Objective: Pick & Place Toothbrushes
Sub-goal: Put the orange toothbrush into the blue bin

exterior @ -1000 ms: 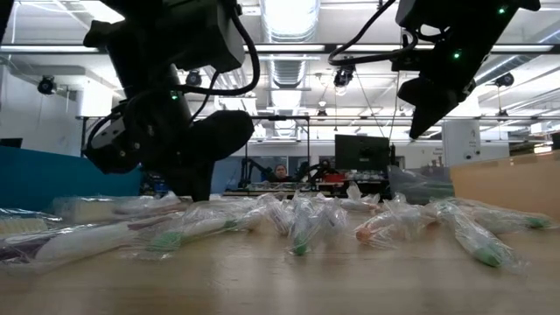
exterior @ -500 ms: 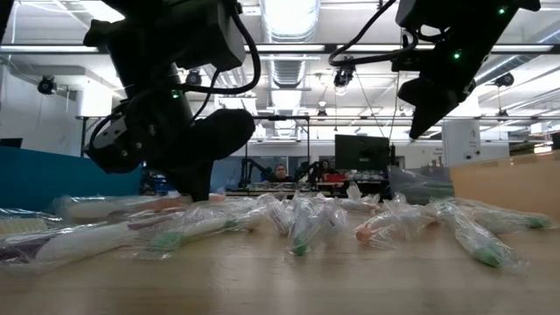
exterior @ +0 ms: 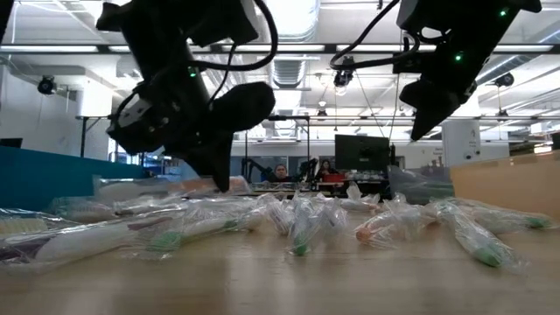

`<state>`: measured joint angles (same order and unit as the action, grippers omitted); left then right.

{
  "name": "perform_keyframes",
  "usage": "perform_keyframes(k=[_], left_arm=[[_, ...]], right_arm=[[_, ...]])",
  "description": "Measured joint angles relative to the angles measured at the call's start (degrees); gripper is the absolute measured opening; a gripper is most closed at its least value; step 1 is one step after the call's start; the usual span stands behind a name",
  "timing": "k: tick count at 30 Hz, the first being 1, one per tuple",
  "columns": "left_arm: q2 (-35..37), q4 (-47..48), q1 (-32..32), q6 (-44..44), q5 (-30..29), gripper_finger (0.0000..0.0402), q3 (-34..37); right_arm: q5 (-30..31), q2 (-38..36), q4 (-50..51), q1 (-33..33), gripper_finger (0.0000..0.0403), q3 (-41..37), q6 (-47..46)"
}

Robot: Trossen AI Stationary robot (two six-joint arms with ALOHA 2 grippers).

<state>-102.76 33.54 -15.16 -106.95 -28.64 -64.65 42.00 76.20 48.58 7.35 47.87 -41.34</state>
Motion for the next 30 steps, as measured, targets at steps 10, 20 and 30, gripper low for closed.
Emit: perform_keyframes(k=[10, 20, 30], left_arm=[[2.3, 0.1, 0.0, 10.6, 0.2, 0.0036, -4.0], [10.1, 0.2, 0.8, 31.9, 0.6, 0.0034, -7.3], [25.9, -2.0, 4.1, 54.7, -5.1, 0.0035, -9.3]], right_arm=[[0.0, 0.0, 0.0, 0.0, 0.0008, -0.4, 0.0], [0.0, 0.0, 0.0, 0.0, 0.0008, -0.4, 0.0], [-0.1, 0.0, 0.0, 0.0, 0.0008, -0.4, 0.7]])
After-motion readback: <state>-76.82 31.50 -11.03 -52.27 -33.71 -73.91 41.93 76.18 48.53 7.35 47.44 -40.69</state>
